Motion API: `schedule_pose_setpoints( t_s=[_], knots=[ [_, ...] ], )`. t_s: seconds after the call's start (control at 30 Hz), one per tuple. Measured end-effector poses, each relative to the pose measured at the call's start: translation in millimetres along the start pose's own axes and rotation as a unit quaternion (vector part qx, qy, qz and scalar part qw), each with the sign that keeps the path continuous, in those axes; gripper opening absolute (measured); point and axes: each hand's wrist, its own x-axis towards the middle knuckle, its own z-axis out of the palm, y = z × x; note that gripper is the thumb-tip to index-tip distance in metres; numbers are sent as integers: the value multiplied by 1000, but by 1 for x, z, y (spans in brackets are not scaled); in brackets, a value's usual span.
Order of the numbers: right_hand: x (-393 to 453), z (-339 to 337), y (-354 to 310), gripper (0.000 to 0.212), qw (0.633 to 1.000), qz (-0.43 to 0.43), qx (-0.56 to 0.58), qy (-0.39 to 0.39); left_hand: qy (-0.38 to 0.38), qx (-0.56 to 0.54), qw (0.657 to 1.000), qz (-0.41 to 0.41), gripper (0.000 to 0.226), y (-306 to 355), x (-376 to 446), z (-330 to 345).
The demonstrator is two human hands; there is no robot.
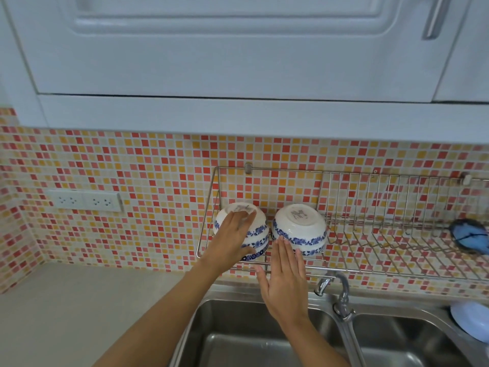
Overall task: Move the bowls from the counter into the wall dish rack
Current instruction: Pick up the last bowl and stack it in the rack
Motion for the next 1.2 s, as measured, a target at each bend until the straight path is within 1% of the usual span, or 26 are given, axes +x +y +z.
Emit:
schedule_pose_setpoints(
  t_s=[0.13,0.23,0.33,0.4,0.5,0.6,0.67,0.77,0.9,1.03,1.13,1.2],
  knots=[
    [0,-1,0,71,1000,0,4,1,2,-38,999,-36,87,-2,-2,1],
    [1,-2,-1,69,1000,3,8,4,37,-84,993,-68,80,-1,-9,3],
    [15,-9,-2,64,998,31,56,23,67,-86,989,-102,79,4,-18,6],
    [34,-19,5,65,994,54,87,25,86,-78,985,-125,81,5,-20,8],
    [68,-26,35,75,992,108,66,-8,98,-87,976,-174,88,6,-19,5],
    [84,-23,62,82,983,165,36,-67,99,-145,955,-239,97,8,-16,1],
    [83,-18,68,84,980,178,35,-87,96,-166,945,-264,101,8,-14,0],
    [80,-14,67,85,983,168,23,-75,86,-176,944,-267,101,2,-12,4],
    [76,-12,66,86,979,186,21,-78,51,-155,946,-280,101,3,-10,7],
    [67,-19,59,80,980,182,15,-76,13,-139,948,-285,98,6,-9,6],
    [58,-26,53,75,982,167,-6,-91,14,-126,953,-275,96,7,-11,6],
    [49,-30,48,75,984,149,-26,-94,28,-104,961,-255,88,8,-16,9]
  ],
)
